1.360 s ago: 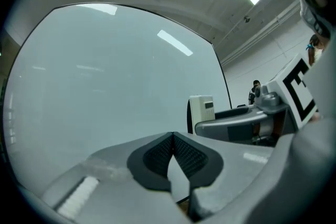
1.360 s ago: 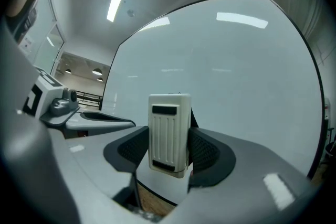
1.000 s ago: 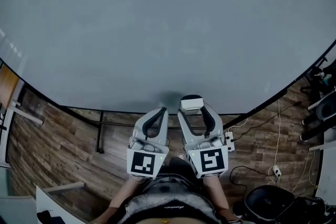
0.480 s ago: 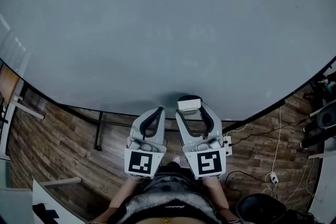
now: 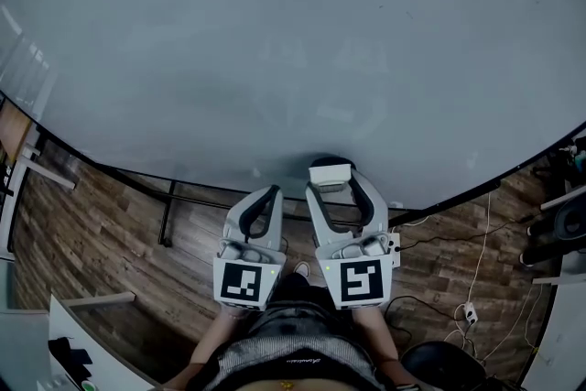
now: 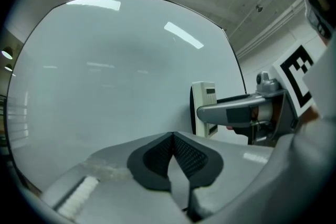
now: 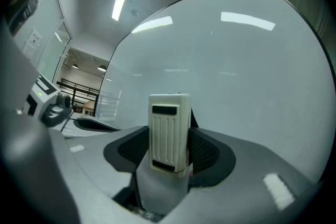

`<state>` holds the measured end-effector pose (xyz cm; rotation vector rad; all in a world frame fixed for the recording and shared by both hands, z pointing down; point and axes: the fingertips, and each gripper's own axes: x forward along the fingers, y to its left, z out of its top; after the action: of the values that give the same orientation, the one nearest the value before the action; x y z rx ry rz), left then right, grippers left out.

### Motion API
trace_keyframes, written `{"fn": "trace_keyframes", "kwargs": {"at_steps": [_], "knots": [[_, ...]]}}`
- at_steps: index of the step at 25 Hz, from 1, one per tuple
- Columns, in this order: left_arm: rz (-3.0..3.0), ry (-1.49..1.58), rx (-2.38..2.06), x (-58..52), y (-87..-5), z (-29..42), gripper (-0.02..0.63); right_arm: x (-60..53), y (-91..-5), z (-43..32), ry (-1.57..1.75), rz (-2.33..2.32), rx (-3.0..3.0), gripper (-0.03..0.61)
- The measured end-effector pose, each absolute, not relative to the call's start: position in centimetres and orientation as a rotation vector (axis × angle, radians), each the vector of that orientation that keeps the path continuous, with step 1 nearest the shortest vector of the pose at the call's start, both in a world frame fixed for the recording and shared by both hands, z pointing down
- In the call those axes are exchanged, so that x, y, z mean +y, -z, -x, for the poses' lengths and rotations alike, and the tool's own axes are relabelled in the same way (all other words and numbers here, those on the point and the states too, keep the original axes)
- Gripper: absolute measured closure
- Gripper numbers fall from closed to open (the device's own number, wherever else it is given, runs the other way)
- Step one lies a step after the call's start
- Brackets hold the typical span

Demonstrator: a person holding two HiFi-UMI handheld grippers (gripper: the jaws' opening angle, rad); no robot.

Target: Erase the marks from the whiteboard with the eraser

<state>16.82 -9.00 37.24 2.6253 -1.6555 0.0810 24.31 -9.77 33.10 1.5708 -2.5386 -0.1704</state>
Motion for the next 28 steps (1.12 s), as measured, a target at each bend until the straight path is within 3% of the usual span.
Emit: {"fn": "trace_keyframes", "kwargs": {"at_steps": [28], "knots": [[-2.808, -0.093, -1.319, -14.2, -37.5, -7.0, 0.609, -12.8, -33.2, -18.4, 0.121, -2.045, -2.223, 0.341]]}}
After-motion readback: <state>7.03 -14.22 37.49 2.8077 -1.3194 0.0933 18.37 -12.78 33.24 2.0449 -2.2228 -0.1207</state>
